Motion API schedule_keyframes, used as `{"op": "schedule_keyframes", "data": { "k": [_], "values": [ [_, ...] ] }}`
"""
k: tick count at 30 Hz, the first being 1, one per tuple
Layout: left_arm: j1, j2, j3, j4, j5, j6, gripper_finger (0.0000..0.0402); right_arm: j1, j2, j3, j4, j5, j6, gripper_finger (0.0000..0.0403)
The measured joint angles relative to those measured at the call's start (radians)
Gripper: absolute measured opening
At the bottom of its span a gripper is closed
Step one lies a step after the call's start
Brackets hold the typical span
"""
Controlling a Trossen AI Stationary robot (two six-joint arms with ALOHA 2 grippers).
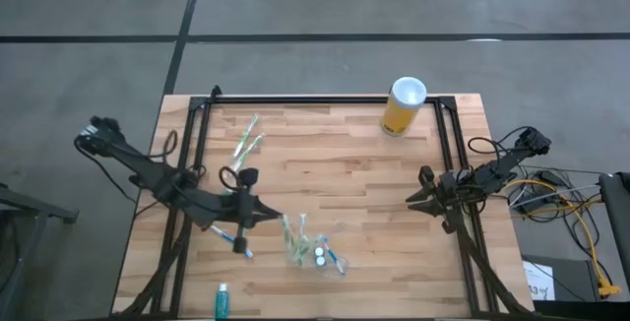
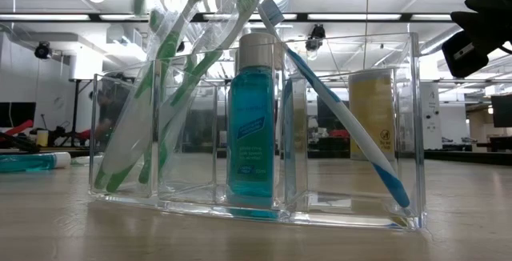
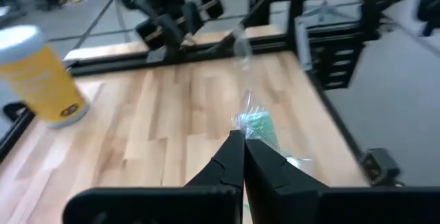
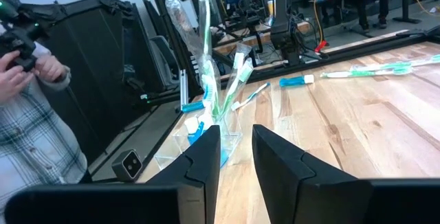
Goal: Pick & Place toothbrushing station
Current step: Put the green toothbrush into the transparent organizer
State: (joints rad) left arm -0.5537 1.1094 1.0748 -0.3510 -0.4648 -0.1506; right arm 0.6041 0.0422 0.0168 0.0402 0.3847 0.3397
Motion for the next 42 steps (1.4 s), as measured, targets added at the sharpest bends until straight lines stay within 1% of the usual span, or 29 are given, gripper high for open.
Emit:
{"op": "schedule_keyframes", "data": {
  "k": [4, 7, 14, 21, 30, 35, 42],
  "values": [
    [0.0, 0.046, 0.0, 0.0, -0.072, -0.043, 0.0002, 0.0, 0.0, 0.0, 0.0, 0.0, 0.0, 0.008],
    [0.0, 0.076, 0.0, -0.001, -0.099, -0.068, 0.0004, 0.0, 0.0, 0.0, 0.0, 0.0, 0.0, 0.0074],
    [-0.001, 0.125, 0.0, -0.05, -0.108, -0.168, 0.0003, 0.0, 0.0, 0.0, 0.0, 0.0, 0.0, 0.0068],
    [-0.006, 0.178, -0.001, -0.103, -0.13, -0.261, 0.0007, 0.0, 0.0, 0.0, 0.0, 0.0, 0.0, 0.0078],
    [-0.016, 0.235, -0.035, -0.108, -0.145, -0.401, 0.0005, 0.0, 0.0, 0.0, 0.0, 0.0, 0.0, 0.0083],
    [-0.022, 0.238, -0.048, -0.105, -0.146, -0.437, 0.001, 0.0, 0.0, 0.0, 0.0, 0.0, 0.0, 0.0075],
    [-0.025, 0.233, -0.051, -0.1, -0.143, -0.442, 0.0011, 0.0, 0.0, 0.0, 0.0, 0.0, 0.0, 0.0068]
  ]
}}
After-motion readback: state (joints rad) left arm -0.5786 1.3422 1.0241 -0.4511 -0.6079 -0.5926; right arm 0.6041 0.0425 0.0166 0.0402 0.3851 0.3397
